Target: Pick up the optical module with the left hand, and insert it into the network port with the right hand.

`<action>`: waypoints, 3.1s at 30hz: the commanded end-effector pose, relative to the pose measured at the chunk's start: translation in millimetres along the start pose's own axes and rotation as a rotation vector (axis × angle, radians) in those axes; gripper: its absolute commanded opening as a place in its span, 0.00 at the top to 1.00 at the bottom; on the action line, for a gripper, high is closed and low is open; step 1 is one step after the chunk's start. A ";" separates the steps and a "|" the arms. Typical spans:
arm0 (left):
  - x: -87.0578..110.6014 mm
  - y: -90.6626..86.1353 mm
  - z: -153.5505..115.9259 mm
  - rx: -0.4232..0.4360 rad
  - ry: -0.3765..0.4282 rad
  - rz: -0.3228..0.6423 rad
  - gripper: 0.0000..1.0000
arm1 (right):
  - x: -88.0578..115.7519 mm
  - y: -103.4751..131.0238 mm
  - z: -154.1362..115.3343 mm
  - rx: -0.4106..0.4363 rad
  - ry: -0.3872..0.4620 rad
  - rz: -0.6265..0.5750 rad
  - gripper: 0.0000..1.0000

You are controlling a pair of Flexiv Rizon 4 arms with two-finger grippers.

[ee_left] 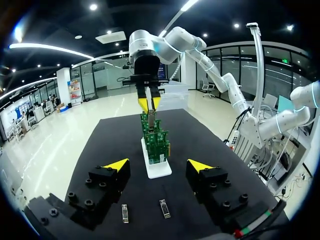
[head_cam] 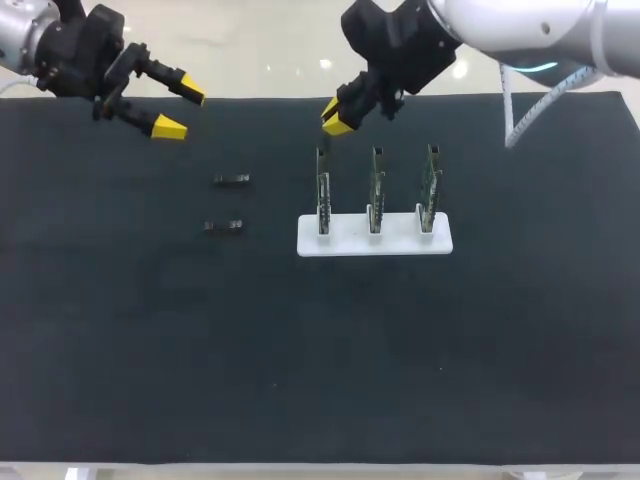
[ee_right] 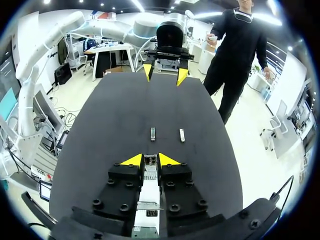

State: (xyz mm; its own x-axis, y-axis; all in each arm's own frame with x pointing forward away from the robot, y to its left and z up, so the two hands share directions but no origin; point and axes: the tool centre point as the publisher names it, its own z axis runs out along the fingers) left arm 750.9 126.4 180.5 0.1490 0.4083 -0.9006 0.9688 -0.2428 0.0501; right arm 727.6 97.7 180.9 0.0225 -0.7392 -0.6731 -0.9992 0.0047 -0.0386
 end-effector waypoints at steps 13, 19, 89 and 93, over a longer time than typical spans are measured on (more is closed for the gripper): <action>-0.1 1.1 0.0 0.002 0.003 0.000 0.00 | -3.1 -4.7 1.1 -0.001 -0.017 0.002 1.00; -0.1 1.1 0.0 0.002 0.003 0.000 0.00 | -4.8 -3.6 1.0 -0.001 -0.015 0.006 1.00; -0.1 1.1 0.0 0.002 0.003 0.000 0.00 | 3.1 -1.3 11.2 0.012 -0.084 0.008 0.00; -0.1 1.1 0.0 0.002 0.003 0.000 0.00 | 0.9 -0.4 11.4 0.016 -0.086 0.018 0.00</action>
State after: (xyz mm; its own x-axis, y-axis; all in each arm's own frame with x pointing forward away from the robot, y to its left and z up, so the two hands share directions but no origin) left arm 750.9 126.3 180.5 0.1491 0.4083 -0.9006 0.9687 -0.2429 0.0502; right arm 730.5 103.9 171.3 0.0087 -0.6776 -0.7353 -0.9991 0.0242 -0.0341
